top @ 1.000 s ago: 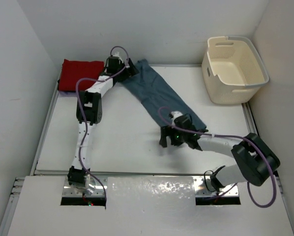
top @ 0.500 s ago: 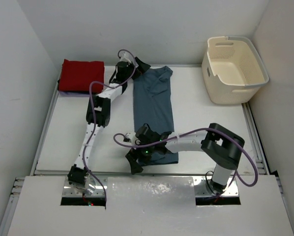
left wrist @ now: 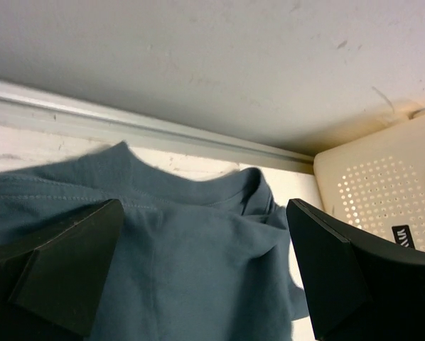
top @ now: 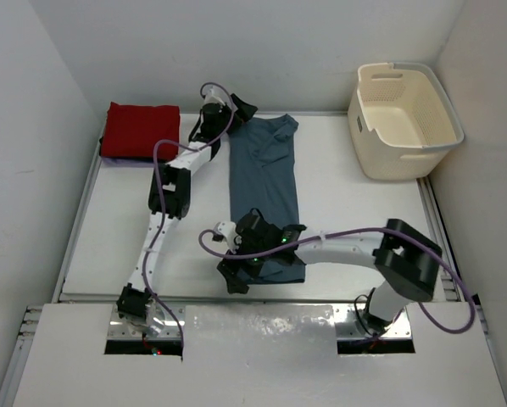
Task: Fold and stack the t-shirts
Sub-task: Rotate the tshirt 90 degrees, then grab the bottom of the folded rectangular tshirt with both arms
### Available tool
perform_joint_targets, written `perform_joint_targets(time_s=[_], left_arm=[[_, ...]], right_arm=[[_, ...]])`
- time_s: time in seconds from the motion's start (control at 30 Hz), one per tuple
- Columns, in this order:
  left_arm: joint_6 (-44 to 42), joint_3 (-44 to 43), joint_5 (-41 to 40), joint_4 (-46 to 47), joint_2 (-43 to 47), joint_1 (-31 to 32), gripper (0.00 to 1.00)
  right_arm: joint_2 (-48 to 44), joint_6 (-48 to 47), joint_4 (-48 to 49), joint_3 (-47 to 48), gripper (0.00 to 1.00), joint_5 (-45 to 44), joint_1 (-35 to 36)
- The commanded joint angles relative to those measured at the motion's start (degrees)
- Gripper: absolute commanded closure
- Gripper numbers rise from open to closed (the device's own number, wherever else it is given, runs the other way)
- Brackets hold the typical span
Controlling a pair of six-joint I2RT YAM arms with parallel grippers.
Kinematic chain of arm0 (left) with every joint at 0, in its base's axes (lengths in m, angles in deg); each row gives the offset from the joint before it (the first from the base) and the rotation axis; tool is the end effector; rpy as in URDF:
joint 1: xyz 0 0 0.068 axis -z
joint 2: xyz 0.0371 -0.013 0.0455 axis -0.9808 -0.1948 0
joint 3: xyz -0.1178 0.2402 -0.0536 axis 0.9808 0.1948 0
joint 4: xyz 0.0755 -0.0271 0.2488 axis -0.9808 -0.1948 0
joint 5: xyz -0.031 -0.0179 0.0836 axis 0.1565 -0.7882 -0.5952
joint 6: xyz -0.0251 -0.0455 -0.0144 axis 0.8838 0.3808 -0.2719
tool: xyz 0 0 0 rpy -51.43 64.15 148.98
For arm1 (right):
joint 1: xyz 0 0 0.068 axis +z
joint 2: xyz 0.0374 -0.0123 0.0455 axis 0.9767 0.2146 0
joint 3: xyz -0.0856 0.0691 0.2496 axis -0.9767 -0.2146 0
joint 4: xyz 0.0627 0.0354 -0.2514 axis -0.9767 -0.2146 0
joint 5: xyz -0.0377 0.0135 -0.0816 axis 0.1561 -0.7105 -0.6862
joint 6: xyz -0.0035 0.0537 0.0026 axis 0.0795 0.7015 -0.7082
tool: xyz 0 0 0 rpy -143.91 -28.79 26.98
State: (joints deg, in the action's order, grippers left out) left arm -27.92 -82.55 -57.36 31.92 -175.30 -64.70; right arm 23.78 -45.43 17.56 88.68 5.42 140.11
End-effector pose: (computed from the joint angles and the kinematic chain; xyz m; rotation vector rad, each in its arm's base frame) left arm 0.6069 -0.1602 0.1210 -0.2990 1.7647 -0.9423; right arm 0.1417 0.2969 0.1673 -1.2071 2.3686 0.9302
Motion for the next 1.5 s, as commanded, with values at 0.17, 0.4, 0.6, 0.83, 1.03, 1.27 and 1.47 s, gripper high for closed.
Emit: perform_joint_targets(time_s=[0.17, 0.4, 0.6, 0.83, 1.03, 1.27, 1.47], left_arm=[[-6.8, 0.2, -1.8, -7.7, 28.6, 0.5, 0.0], [-12.2, 26.5, 0.6, -22.7, 53.7, 2.3, 0.0], [-11.9, 65.3, -14.8, -21.9, 82.2, 11.6, 0.0], [-0.9, 89.4, -18.5, -27.4, 99.7, 20.5, 0.0], [3.6, 101.2, -17.3, -35.6, 105.5, 33.9, 0.0], [5.7, 112.3, -15.4, -37.1, 110.8, 45.3, 0.07], [2.1, 112.0, -14.0, -33.2, 100.0, 47.4, 0.24]], right_arm=[[-17.9, 5.5, 1.5, -5.8, 0.01, -19.2, 0.3], [-34.2, 15.2, -7.8, -15.1, 0.01, -39.0, -1.5], [-48.6, 22.5, -16.3, -24.2, 0.01, -42.5, -7.9], [-50.2, 25.7, -22.2, -26.5, 0.01, -36.3, -10.6], [-47.7, 27.7, -19.9, -28.6, 0.01, -30.3, -11.0], [-43.1, 28.4, -15.0, -31.5, 0.01, -23.4, -11.3], [-42.7, 31.9, -7.0, -36.5, 0.01, -19.8, -11.3]])
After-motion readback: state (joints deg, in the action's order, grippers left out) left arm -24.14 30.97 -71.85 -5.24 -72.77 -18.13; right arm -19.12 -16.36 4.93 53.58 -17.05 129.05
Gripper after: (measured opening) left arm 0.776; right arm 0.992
